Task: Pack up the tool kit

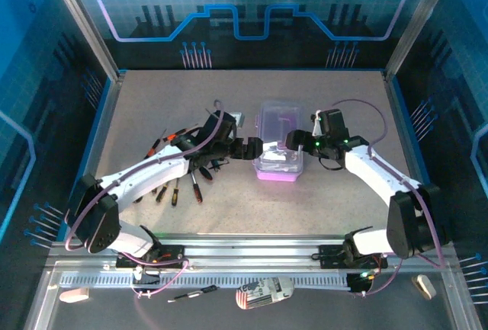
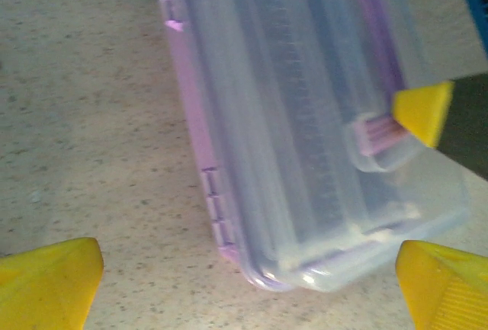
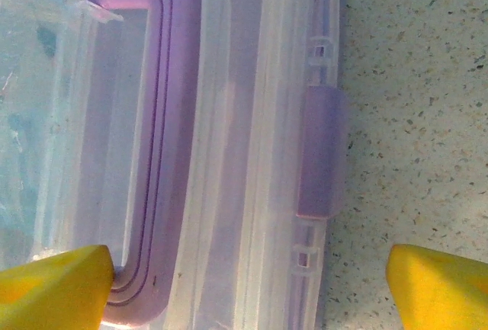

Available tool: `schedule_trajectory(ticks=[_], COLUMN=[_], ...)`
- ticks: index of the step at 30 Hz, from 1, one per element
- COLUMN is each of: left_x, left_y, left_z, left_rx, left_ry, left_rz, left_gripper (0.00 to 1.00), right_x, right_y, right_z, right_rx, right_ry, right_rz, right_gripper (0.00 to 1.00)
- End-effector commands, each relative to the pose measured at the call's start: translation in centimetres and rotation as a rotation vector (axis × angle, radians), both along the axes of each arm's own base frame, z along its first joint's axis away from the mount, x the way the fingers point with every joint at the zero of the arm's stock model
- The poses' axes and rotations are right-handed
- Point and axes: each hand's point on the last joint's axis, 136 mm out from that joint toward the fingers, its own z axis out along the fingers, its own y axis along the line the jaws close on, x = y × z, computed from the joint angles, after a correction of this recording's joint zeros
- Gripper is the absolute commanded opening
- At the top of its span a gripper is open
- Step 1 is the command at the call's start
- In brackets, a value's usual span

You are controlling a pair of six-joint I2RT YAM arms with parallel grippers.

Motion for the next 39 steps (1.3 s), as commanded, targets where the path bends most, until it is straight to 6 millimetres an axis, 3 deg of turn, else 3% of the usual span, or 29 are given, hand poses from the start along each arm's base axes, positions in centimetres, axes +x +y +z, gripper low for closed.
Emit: schedule_trajectory(ticks=[1,7,12,19,23,25,28,30,39], left_x=[1.3,1.2,1.3,2.0,2.7,3.3,4.2,4.6,5.5], left_y=[0.4,-2.7,-3.6,-5.7,-6.2,-6.4,-6.9,-7.4,-8.9], left_z=[0.3,0.7,0.1,0.3,-0.3,-0.2,-0.4,-0.6,-3.2], left_rx=[0.041,0.020,0.085,0.119,0.244,0.299,0.317,0.331,0.409], left_ry=[0.005,0.049,0.037,0.023,0.014,-0.026,-0.031,-0.019,0.057], left_rz=[0.034,-0.096,-0.128,-0.142,-0.101,-0.074,-0.059,-0.069,-0.123], left_gripper=[0.99,0.98,0.98,0.99,0.99,0.99,0.99,0.99,0.96], right_x=[-1.5,-3.5,-4.9,-5.8,-5.4,-4.9,-4.7,-4.5,-4.6], right_y=[-0.1,-2.7,-1.6,-0.8,-2.9,-5.6,-8.8,-9.2,-6.4], right_z=[-0.6,-1.1,-0.5,2.5,5.3,5.6,4.6,3.4,0.9], right_rx=[-0.035,-0.185,-0.103,-0.038,-0.100,-0.169,-0.177,-0.147,0.068], right_ry=[0.030,-0.001,-0.019,-0.067,-0.177,-0.200,-0.176,-0.170,-0.111], right_rz=[-0.007,-0.109,-0.061,-0.024,-0.079,-0.194,-0.354,-0.374,-0.186], right_gripper=[0.92,0.89,0.91,0.91,0.95,1.00,1.00,1.00,1.00])
